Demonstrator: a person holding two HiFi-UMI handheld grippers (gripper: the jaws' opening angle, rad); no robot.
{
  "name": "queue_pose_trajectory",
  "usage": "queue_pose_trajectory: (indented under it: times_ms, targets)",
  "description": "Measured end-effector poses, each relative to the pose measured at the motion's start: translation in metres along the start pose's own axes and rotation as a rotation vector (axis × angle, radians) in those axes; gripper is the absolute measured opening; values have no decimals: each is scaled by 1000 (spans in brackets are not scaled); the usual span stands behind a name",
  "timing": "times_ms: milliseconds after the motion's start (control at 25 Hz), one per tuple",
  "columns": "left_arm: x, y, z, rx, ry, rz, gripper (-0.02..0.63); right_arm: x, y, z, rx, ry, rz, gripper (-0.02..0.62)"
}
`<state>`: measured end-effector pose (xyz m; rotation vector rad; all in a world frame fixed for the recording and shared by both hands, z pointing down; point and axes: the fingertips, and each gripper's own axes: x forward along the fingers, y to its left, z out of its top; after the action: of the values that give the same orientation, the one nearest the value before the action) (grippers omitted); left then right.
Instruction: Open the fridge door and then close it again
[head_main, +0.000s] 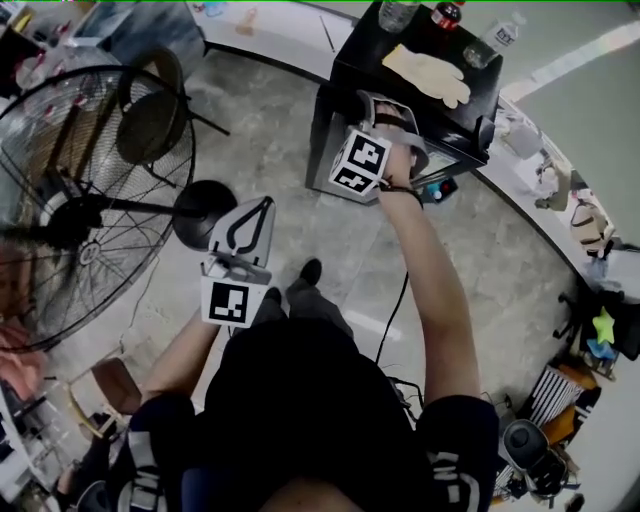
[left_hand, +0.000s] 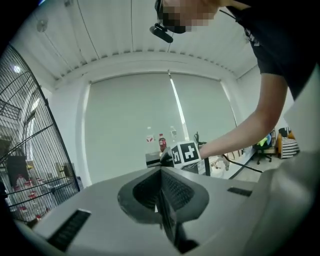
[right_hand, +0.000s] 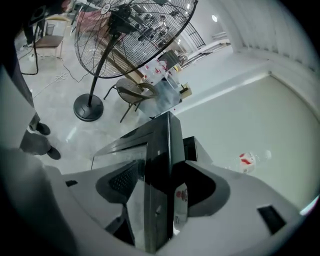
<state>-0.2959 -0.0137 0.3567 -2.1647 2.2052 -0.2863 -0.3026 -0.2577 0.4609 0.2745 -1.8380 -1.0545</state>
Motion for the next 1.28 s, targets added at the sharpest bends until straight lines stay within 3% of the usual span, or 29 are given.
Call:
queue_pose_trajectory:
  times_ms: [280,1280]
  targets:
    - [22,-2,2,32,11,-1,23,16,-16,-7,29,4,-42,310]
    - [58,42,-3,-48,-26,-108,23,33,-33,-12,95,87,-135,313]
